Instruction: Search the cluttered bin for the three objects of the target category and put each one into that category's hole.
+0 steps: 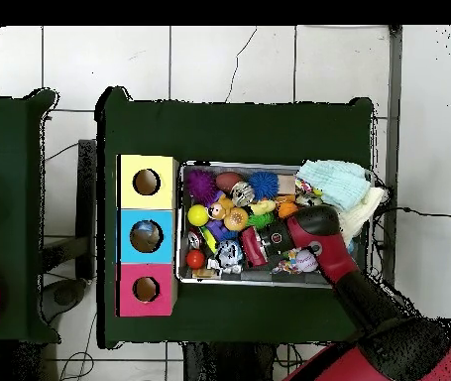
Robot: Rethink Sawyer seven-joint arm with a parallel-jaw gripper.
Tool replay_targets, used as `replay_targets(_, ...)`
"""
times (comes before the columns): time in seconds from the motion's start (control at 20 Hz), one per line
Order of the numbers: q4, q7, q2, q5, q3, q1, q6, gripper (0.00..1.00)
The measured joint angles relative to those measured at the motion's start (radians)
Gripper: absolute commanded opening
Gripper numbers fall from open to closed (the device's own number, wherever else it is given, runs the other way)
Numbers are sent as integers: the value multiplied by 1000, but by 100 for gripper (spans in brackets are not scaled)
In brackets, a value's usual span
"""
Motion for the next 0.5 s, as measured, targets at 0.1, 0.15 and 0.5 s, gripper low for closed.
replay_targets(0.1, 2, 0, -2, 0, 0, 0, 0, 100)
replay_targets(0.15, 6, 0, -3, 0, 0, 0, 0, 100)
replay_targets(0.5, 17, 0, -7, 0, 0, 0, 0, 100)
